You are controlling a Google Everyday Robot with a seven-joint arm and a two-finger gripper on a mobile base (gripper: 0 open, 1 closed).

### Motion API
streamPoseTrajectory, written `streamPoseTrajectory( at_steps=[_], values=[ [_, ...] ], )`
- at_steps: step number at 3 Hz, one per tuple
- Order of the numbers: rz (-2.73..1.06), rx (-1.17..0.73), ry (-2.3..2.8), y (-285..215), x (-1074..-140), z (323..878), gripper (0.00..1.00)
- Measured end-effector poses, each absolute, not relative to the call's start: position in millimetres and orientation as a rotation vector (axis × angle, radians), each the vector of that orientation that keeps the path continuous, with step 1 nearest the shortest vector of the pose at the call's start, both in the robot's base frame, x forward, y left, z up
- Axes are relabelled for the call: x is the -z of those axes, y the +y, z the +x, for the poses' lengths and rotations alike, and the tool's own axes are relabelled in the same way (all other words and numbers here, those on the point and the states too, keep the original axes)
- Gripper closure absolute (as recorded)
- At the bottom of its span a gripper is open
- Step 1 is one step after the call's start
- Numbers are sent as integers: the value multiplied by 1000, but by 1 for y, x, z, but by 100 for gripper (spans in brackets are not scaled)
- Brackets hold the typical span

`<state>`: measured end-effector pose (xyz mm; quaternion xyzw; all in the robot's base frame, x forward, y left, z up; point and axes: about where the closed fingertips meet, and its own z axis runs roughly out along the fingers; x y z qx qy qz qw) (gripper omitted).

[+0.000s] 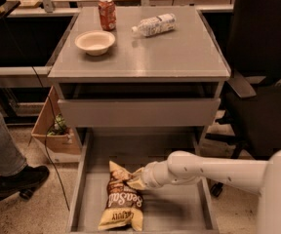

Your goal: Pick brown chip bag from middle drawer and place on counter

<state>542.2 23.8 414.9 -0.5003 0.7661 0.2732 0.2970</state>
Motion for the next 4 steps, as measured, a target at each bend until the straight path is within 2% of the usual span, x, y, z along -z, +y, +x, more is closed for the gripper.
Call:
streamPoseTrajectory(
  at_steps=[2,4],
  values=[
    [-1349,-618,2010,-18,-516,520,100],
    [-1355,-349,1955,-74,-666,539,100]
  ],
)
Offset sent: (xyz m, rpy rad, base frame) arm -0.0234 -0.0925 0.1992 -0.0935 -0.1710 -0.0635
